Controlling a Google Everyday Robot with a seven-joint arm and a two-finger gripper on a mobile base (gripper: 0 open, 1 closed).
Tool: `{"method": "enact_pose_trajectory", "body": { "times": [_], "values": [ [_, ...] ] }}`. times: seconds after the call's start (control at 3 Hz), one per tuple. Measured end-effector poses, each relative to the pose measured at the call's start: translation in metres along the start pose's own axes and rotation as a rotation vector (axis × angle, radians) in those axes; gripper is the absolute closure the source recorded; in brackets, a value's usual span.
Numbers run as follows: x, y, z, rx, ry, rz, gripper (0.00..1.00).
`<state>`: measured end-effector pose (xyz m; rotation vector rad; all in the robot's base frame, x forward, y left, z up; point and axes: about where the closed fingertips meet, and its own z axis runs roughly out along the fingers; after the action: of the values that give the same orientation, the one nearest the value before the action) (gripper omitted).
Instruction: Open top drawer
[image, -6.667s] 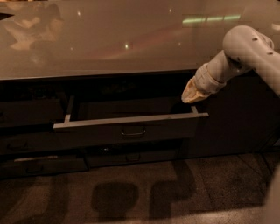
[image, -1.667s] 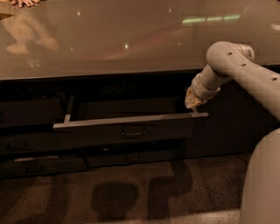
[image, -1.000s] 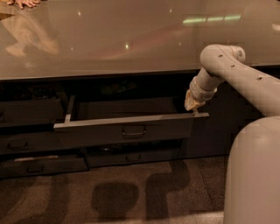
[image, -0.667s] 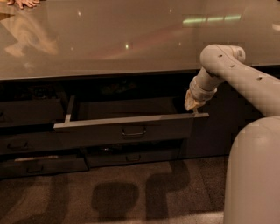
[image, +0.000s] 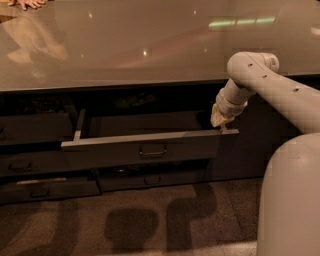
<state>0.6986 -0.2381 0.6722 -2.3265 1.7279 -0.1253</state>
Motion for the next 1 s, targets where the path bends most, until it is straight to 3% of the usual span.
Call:
{"method": "enact_pose_trajectory", "body": {
  "times": [0.33,0.67,1.0],
  "values": [
    [0.0,0.0,0.0,0.0,0.0,0.0,1.0],
    [0.0,0.0001,0.0001,0.0,0.0,0.0,0.88],
    [-0.0014,0.0014,0.001,-0.003,0.001,0.0,0.64]
  ]
}}
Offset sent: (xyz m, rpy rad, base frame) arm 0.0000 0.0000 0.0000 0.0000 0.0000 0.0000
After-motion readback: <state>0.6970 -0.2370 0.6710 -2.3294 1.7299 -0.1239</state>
